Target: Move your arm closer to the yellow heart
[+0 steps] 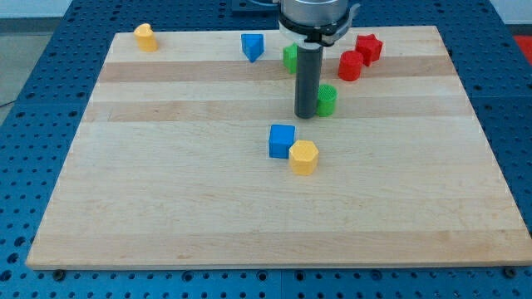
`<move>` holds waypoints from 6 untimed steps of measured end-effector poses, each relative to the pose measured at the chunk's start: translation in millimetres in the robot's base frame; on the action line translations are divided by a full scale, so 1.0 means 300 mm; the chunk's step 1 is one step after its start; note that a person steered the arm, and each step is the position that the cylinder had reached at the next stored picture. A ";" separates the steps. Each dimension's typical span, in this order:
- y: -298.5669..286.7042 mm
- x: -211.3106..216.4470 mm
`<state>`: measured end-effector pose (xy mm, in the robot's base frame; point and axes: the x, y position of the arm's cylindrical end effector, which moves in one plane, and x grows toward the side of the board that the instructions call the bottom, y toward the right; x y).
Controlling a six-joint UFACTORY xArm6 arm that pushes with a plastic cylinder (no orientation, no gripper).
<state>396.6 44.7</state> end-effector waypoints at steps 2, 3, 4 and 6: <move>-0.254 0.012; -0.589 -0.027; -0.760 -0.202; -0.751 -0.548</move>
